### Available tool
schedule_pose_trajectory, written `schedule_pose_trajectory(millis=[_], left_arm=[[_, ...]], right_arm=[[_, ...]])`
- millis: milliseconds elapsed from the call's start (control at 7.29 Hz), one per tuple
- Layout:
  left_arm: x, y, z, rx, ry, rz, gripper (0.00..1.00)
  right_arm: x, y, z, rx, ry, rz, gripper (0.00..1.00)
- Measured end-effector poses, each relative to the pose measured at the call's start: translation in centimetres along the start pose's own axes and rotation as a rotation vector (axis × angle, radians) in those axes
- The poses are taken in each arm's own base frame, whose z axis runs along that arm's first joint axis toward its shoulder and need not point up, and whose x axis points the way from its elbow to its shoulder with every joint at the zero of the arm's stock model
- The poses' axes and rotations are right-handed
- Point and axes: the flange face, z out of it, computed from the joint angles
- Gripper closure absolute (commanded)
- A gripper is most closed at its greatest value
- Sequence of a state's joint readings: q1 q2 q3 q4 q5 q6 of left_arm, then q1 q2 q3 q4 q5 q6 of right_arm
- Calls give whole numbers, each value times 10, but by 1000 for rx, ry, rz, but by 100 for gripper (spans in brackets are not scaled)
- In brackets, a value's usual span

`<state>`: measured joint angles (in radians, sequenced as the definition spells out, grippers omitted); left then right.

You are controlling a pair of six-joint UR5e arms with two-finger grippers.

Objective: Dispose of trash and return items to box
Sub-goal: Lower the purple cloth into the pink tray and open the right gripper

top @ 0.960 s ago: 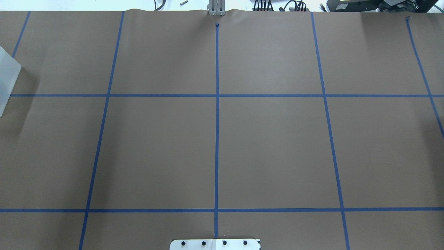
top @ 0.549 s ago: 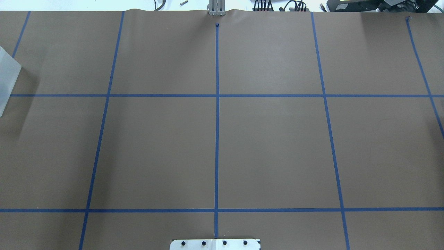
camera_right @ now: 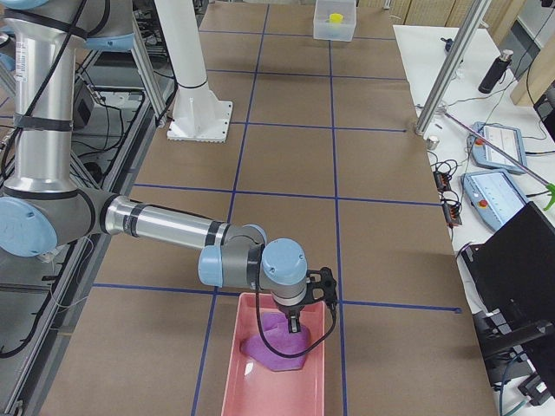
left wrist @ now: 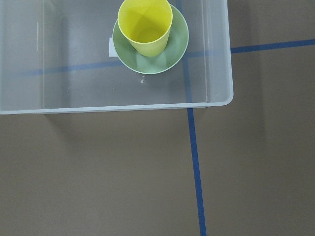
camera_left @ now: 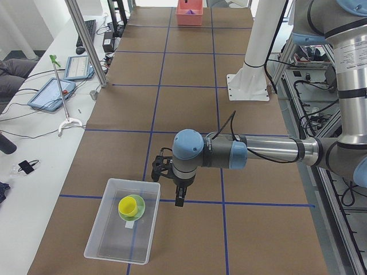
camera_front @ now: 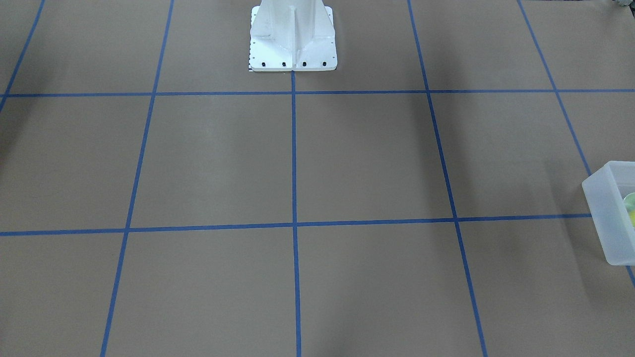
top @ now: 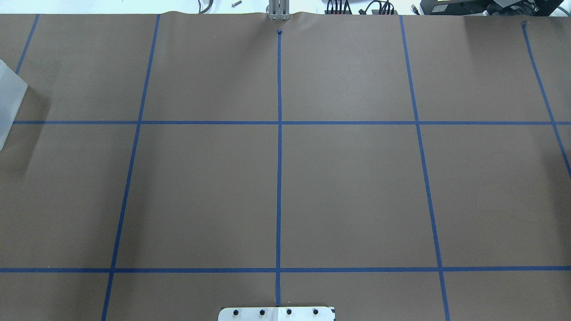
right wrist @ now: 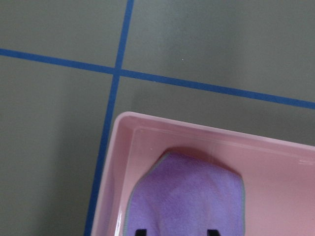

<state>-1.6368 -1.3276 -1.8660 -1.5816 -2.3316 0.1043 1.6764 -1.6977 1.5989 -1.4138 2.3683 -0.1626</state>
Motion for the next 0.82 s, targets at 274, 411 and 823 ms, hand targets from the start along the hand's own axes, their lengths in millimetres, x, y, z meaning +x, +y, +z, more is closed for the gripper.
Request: schedule_pose_trajectory(millis=[274,411,823], left_arm=[[0,0,0,-1,0,0,1],[0,0,1,-1,0,-1,1],[-1,1,1,-2,0,-2,1]], right_arm=[[-42,-15,-40,7,-25,101,0],[-55,-13,-53,-5,-15,126,0],[-55,8,-53,-43,23,164,0]])
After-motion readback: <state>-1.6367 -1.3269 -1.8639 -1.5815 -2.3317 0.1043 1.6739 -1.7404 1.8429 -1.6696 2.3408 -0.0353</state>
